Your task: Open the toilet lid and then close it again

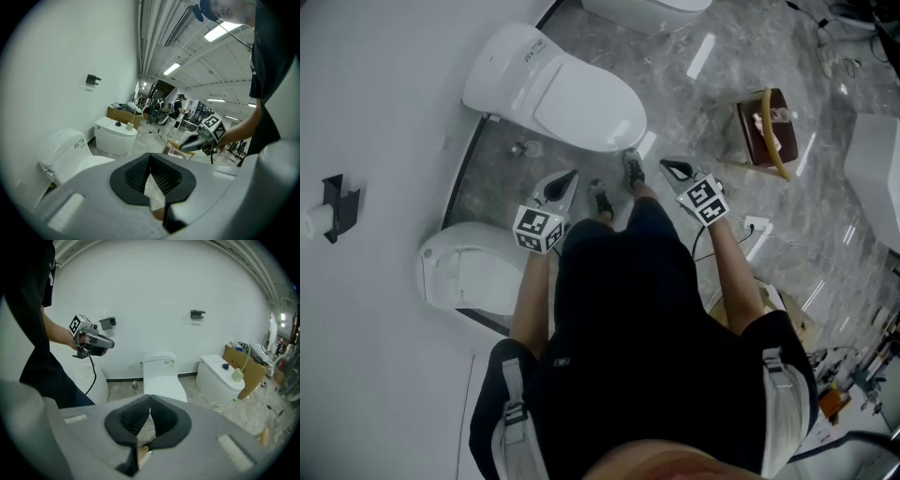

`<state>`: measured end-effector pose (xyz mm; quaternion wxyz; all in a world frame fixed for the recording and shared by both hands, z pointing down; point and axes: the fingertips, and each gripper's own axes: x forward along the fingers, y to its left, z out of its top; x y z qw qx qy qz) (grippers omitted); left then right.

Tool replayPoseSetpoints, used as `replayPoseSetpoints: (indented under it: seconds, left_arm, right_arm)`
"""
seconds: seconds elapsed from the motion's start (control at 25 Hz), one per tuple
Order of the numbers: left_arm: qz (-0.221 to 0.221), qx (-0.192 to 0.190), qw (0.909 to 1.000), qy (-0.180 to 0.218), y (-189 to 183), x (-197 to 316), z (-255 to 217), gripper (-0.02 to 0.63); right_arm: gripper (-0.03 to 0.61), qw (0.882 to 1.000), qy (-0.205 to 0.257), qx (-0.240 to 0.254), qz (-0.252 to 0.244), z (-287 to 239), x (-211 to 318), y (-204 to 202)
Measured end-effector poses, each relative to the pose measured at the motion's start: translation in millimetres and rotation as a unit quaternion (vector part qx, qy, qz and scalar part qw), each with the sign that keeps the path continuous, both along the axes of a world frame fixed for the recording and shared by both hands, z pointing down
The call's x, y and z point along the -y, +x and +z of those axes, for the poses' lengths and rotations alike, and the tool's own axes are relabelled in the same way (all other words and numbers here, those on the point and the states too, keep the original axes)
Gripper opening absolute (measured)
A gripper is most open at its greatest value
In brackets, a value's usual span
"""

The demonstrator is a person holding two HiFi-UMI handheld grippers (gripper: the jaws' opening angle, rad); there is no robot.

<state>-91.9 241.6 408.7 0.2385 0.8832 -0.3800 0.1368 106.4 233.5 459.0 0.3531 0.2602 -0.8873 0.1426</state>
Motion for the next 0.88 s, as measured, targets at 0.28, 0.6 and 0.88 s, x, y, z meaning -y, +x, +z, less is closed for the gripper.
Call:
replayPoseSetpoints:
  seconds: [0.28, 0.6, 0.88]
  left_arm:
    - [0.007, 0.007, 0.9998, -0.016, 28.3, 32.1, 11.7, 0.011]
    - [0.005, 0.020, 0.9987, -0.047, 41.8, 66.3, 52.6, 0.011]
    - [-0.021, 0.032, 0.9935, -0.107, 34.2, 82.8, 135.2, 0.011]
  right_arm:
    - [0.003, 0.999, -0.023, 0.008, 0.024, 16.1, 23.9, 30.4]
    - [0.003, 0.998, -0.056, 0.001, 0.008, 58.0, 50.1, 44.8]
    - [0.003, 0.995, -0.095, -0.012, 0.012, 133.9, 85.5, 60.3]
